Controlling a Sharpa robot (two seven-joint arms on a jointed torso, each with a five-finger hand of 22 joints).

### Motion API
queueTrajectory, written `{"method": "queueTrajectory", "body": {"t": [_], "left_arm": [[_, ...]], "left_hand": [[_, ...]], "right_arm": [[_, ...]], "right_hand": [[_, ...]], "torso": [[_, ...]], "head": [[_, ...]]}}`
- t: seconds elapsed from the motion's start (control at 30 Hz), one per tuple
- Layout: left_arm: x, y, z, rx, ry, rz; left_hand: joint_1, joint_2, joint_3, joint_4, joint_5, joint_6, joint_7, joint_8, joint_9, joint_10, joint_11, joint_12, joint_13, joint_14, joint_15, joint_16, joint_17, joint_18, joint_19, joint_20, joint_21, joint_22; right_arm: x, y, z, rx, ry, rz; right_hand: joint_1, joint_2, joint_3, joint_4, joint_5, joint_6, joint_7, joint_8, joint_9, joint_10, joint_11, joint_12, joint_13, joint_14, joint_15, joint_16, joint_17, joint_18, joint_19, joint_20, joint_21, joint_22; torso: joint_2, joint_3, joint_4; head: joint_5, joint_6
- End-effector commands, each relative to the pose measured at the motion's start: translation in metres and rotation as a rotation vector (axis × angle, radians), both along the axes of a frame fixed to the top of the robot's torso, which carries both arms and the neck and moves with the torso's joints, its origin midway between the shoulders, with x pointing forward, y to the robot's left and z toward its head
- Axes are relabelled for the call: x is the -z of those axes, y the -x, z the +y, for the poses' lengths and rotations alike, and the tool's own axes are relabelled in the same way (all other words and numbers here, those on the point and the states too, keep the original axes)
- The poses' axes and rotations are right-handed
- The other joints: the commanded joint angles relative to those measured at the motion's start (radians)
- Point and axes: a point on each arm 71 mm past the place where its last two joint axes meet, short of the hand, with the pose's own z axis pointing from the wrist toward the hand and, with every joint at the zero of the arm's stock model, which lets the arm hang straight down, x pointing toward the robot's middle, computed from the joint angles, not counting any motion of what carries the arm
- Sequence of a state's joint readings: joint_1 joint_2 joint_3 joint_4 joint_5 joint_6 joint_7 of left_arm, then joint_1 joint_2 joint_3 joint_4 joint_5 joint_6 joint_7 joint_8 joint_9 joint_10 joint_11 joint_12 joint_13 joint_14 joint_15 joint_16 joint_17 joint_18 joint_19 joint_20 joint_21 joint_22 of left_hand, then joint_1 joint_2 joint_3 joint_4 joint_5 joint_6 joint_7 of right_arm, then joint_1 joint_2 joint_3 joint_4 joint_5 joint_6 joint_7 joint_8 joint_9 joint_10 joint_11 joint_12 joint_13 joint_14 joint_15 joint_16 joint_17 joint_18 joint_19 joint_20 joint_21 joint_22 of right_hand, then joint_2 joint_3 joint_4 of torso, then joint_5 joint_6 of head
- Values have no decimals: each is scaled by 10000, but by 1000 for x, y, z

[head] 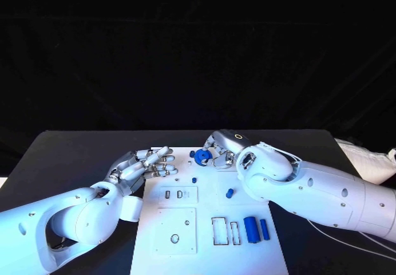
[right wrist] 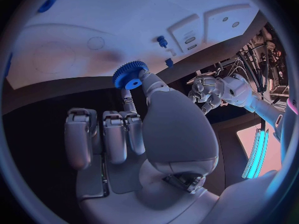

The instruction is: Assemble the parts on the task board

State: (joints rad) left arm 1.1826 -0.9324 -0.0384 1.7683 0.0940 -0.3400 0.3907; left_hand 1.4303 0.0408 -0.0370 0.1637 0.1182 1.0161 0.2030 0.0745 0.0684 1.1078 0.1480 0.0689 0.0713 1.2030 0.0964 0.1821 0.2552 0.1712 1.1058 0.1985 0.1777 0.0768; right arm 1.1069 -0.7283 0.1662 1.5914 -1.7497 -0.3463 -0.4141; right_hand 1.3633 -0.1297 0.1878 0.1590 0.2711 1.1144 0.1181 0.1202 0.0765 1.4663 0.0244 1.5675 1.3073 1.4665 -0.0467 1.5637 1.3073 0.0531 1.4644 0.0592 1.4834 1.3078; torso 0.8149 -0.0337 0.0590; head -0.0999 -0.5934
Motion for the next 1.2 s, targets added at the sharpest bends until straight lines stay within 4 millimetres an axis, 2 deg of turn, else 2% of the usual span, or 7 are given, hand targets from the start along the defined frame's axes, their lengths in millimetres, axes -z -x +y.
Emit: {"method": "queueTrajectory", "body": {"t": [0.03,0.2,0.33,0.63,1.07,1.2], "left_arm": [[-1,1,-3,213,144,-27],[-1,0,-3,216,145,-26],[-1,0,-3,227,150,-26],[-1,0,-4,256,162,-23],[0,0,-5,299,165,5],[0,0,-5,309,164,14]], "left_hand": [[95,10,-6,-35,44,-15,34,-23,14,-20,15,-36,12,-71,-27,-64,9,110,-2,38,-47,-10],[110,21,6,-48,45,-16,33,-26,14,-22,15,-37,12,-72,-28,-68,17,111,1,38,-51,-11],[110,21,6,-48,45,-16,33,-26,14,-22,15,-37,12,-72,-28,-68,17,111,1,38,-51,-11],[110,21,6,-48,45,-16,33,-26,14,-22,15,-37,12,-72,-28,-68,17,111,1,38,-51,-11],[124,27,15,-64,43,-17,32,-29,14,-24,14,-38,10,-75,-28,-74,27,110,2,37,-57,-13],[127,27,18,-70,42,-18,32,-31,13,-26,15,-38,10,-77,-28,-77,31,110,3,37,-60,-14]], "right_arm": [[-2,1,10,-122,215,-331],[0,0,23,-311,166,-325],[4,-3,29,-306,207,-254],[15,-10,37,-335,434,47],[22,-13,42,-295,663,241],[22,-13,42,-287,662,236]], "right_hand": [[-67,73,55,22,36,223,-201,-23,134,1045,-79,33,2635,1006,-53,-2,2459,-128,184,-46,35,657],[-61,78,69,20,38,218,-200,-28,133,1045,-79,33,2635,1005,-52,-4,2455,-128,184,-46,36,659],[-59,78,76,18,38,212,-199,-33,131,1045,-78,33,2635,1004,-52,-7,2447,-129,185,-46,37,662],[-91,46,118,27,-66,151,-165,-88,117,1045,-51,33,2635,998,-36,-19,2420,-134,193,-36,47,686],[-146,13,158,46,-230,87,-127,-152,102,1045,-19,33,2635,981,-9,-52,2341,-135,192,-14,51,696],[-229,-53,167,86,-311,-120,-42,-299,55,1045,50,33,2635,961,39,-93,2248,-128,165,21,30,654]], "torso": [[2,-2,10],[10,5,-6],[0,-7,-16],[7,11,-15],[4,18,-28],[5,19,-32]], "head": [[20,-36],[65,-50],[95,-57],[129,-89],[153,-134],[163,-136]]}}
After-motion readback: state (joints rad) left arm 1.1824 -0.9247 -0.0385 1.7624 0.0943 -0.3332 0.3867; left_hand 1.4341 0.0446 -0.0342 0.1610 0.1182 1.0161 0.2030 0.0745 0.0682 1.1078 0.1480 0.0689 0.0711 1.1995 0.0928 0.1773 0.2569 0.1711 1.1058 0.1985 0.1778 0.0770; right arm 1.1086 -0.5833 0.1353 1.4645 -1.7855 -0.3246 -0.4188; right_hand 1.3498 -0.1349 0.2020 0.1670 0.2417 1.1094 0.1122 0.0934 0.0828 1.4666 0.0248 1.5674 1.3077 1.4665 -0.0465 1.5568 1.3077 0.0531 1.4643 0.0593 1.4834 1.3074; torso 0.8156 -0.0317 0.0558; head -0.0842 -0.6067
